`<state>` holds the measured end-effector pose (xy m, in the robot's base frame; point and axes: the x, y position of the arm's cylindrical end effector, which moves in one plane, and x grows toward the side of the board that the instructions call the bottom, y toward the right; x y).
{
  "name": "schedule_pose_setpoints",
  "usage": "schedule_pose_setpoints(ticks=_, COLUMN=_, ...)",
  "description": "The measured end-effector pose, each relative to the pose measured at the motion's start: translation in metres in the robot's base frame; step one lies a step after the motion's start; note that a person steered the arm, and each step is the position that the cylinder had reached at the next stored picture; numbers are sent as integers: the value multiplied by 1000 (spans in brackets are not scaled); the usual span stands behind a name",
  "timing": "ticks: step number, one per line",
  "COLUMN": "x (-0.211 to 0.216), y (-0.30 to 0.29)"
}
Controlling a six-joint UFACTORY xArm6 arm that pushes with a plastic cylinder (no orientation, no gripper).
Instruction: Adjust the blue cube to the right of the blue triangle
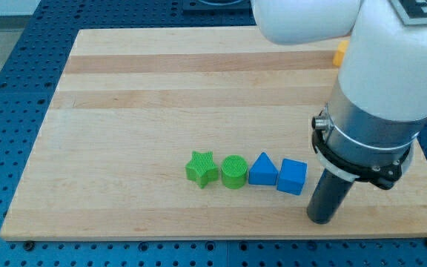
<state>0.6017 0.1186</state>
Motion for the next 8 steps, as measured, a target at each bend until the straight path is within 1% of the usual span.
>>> schedule_pose_setpoints(ticks=1, x=-8, y=-32)
schedule_pose_setpoints(ticks=2, x=-8, y=-33)
schedule_pose_setpoints(ticks=3, x=-30, y=-24)
schedule_pose_setpoints(ticks=4, x=-38, y=-21)
schedule_pose_setpoints(ticks=5, x=-38, y=-21)
schedule_pose_setpoints(ticks=6, x=-25, y=51)
schedule_pose_setpoints(ticks=7, x=-24, y=67)
schedule_pose_setpoints(ticks=8, x=-24, y=67)
